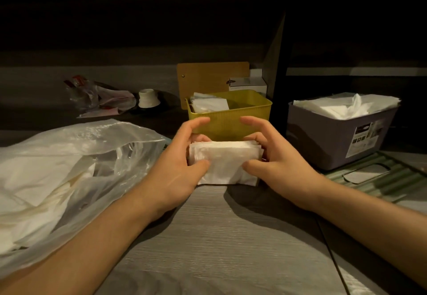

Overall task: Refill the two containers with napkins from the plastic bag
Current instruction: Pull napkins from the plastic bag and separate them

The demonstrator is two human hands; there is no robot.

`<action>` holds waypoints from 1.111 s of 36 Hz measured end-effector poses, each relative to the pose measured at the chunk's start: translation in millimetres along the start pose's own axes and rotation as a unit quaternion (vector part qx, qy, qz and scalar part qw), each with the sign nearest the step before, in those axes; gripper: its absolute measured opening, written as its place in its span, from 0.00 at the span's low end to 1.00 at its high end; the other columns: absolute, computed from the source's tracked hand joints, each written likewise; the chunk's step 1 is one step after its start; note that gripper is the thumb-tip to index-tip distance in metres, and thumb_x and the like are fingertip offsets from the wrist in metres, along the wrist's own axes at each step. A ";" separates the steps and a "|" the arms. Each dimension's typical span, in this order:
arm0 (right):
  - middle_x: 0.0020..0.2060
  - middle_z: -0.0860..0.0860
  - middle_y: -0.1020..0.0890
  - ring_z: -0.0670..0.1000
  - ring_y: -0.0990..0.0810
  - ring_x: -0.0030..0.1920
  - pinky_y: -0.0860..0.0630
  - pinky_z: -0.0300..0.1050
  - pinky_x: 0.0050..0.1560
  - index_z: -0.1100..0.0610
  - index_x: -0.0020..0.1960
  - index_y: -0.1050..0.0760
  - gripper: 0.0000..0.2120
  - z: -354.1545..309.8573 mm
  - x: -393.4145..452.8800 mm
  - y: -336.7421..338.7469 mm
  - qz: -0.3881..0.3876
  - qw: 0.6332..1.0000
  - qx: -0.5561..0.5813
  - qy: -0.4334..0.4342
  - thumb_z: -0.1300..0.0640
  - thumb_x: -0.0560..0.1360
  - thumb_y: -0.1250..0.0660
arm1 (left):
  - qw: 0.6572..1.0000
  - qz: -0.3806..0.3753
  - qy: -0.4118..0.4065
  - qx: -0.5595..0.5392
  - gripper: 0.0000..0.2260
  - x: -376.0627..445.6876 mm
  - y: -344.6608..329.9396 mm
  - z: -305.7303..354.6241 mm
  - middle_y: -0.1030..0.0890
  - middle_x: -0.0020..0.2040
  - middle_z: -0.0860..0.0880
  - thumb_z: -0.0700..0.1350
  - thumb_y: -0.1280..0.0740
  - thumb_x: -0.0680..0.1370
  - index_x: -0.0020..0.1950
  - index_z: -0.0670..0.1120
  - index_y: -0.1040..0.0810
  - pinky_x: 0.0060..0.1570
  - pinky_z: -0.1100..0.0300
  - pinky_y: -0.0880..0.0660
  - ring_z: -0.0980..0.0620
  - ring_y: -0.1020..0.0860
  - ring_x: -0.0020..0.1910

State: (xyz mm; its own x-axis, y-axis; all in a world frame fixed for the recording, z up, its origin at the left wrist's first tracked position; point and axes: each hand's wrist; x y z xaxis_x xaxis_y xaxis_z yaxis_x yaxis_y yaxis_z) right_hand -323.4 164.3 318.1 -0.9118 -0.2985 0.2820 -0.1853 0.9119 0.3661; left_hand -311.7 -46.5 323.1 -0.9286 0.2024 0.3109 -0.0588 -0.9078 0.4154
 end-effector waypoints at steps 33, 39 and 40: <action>0.63 0.50 0.21 0.51 0.16 0.57 0.18 0.54 0.57 0.37 0.76 0.40 0.39 -8.4 4.1 -9.1 0.004 0.986 0.147 -0.078 0.63 0.75 0.27 | 0.956 -0.074 0.168 -0.229 0.14 -5.9 -15.1 20.8 0.13 0.51 0.50 0.42 0.30 0.76 0.61 0.51 0.21 0.48 0.54 0.17 0.50 0.14 0.50; 0.65 0.49 0.22 0.50 0.17 0.60 0.19 0.56 0.60 0.29 0.75 0.46 0.41 -10.5 -1.0 -12.6 -0.038 0.992 0.108 -0.056 0.58 0.76 0.28 | 0.966 -0.036 0.144 -0.210 0.11 -7.1 -15.8 20.5 0.13 0.51 0.50 0.44 0.32 0.79 0.61 0.51 0.20 0.47 0.55 0.17 0.50 0.14 0.50; 0.66 0.49 0.22 0.50 0.18 0.61 0.20 0.56 0.60 0.30 0.75 0.45 0.40 -9.8 -0.3 -13.0 -0.026 0.992 0.112 -0.058 0.58 0.76 0.27 | 0.966 -0.026 0.147 -0.212 0.11 -6.9 -15.6 20.0 0.13 0.51 0.50 0.44 0.33 0.79 0.61 0.52 0.20 0.48 0.54 0.17 0.51 0.14 0.50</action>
State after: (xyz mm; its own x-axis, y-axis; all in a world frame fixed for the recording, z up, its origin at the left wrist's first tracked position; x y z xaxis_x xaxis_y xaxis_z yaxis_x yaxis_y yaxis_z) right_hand -317.2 149.7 322.0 -0.9325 -0.3246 0.1582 -0.2984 0.9395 0.1683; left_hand -297.0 -26.4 331.6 -0.9806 0.1954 0.0164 -0.1951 -0.9806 0.0169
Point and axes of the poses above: each hand's wrist, its own x-axis towards the middle knuckle, its own y-axis out of the back of the hand, z = x × y
